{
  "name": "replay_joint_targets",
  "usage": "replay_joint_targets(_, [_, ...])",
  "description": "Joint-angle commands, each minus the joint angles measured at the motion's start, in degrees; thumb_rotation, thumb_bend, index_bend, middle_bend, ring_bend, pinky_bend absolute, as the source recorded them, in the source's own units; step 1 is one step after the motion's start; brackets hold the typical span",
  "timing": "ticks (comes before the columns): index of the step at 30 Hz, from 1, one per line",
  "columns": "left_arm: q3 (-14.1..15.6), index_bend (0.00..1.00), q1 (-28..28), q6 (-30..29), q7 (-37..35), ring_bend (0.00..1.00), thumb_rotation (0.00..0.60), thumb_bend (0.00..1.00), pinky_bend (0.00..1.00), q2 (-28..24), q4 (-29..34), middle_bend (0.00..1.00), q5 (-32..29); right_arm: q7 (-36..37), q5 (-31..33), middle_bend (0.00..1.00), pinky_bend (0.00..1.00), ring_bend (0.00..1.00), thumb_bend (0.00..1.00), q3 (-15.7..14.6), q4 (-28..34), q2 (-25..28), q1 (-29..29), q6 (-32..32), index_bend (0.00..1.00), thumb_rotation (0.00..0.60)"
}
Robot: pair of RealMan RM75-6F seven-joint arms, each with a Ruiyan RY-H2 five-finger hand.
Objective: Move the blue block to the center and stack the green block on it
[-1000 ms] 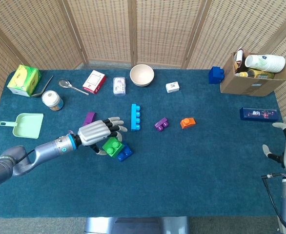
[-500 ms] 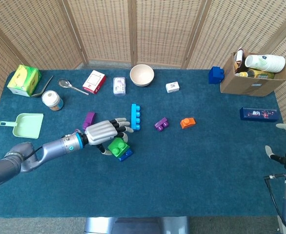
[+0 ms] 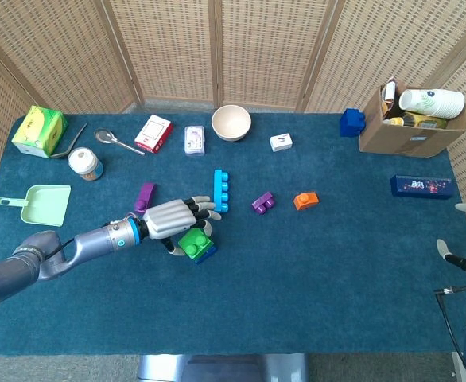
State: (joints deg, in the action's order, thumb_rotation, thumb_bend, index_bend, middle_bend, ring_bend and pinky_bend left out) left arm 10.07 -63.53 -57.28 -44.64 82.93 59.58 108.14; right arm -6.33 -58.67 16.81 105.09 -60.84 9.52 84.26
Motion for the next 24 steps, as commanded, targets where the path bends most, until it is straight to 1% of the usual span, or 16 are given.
replay_joint_targets(1, [0.22, 0.47, -0.23, 0.12, 0.46, 0.01, 0.600, 0.28, 0.00, 0.07, -0.28, 0.16, -0.02, 0.06, -0.07, 0.15, 0.00, 0.00, 0.23, 0.04, 0.00, 0.00, -0.09, 0.10, 0.26, 0.600])
replay_joint_targets(15, [1.39, 0.46, -1.53, 0.94, -0.81, 0.00, 0.600, 0.28, 0.00, 1.06, -1.59, 0.15, -0.61, 0.36, -0.22, 0.15, 0.00, 0.00, 0.23, 0.41, -0.39, -0.33, -0.40, 0.32, 0.26, 0.600])
replay_joint_targets(24, [1.92, 0.45, -2.57, 2.18, -0.59, 0.00, 0.600, 0.28, 0.00, 0.78, -1.15, 0.14, -1.13, 1.26, -0.59, 0.15, 0.00, 0.00, 0.23, 0.50, -0.83, -0.31, -0.86, 0.40, 0.26, 0.600])
